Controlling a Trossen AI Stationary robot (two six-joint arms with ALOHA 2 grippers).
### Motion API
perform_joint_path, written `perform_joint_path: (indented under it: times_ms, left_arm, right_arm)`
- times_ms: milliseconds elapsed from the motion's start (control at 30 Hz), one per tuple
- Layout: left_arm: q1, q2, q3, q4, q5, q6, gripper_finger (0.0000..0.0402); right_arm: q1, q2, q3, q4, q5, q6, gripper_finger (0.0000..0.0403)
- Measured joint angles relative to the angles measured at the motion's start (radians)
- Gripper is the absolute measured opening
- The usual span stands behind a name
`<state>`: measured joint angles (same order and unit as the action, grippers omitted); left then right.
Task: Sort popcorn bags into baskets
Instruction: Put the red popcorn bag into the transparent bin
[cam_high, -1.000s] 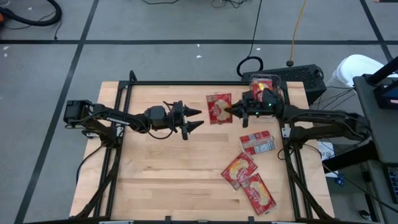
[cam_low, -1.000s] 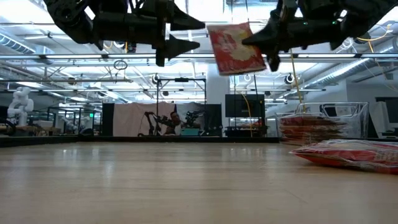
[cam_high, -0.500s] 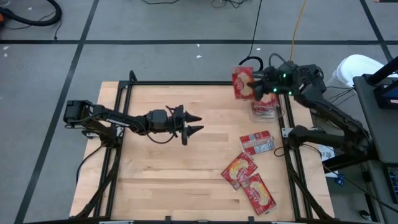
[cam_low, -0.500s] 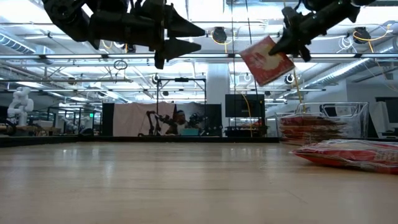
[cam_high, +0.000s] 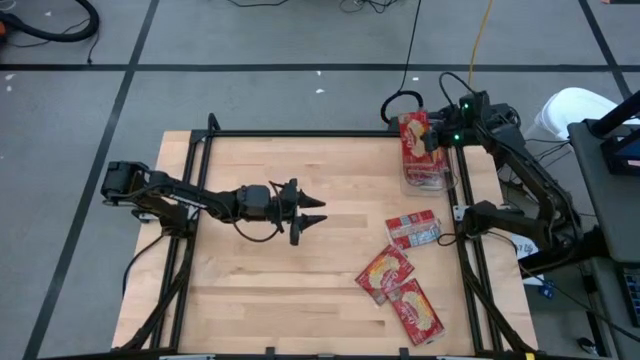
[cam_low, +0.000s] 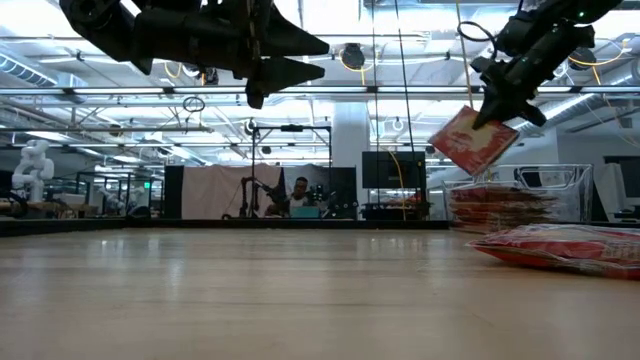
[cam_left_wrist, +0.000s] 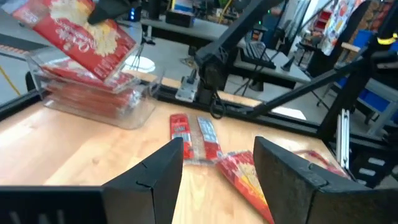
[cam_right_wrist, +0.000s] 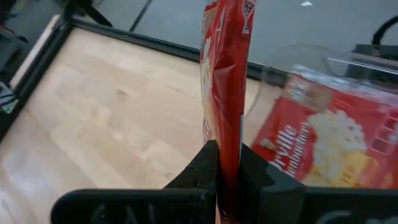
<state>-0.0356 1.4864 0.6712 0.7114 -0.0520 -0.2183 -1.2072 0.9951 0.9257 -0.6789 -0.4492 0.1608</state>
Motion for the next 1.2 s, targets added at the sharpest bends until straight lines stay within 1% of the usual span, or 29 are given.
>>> perform_joint_path:
  times_ms: [133,467,733,800,1200]
  left_arm:
    - [-0.02,0.0,0.0,-0.013,-0.008,-0.01,0.0191]
    - [-0.055,0.0,0.0,-0.006,-0.011,-0.012,0.0189]
    - [-0.058,0.0,0.0,-0.005,-0.012,-0.013,0.0186]
    - [-0.058,0.0,0.0,-0.005,-0.012,-0.013,0.0186]
    - [-0.091,0.0,0.0,-0.005,-0.012,-0.015,0.0186]
  right_arm:
    - [-0.043,0.003,0.0,-0.018,0.001,-0.024,0.0014]
    - [-0.045,0.016,0.0,-0.022,0.008,-0.026,0.0015]
    - [0.003,0.035,0.0,-0.021,0.104,0.0,0.0015]
    - [0.008,0.04,0.0,-0.019,0.111,0.007,0.0016]
    - [0.013,0.04,0.0,-0.029,0.134,-0.017,0.0048]
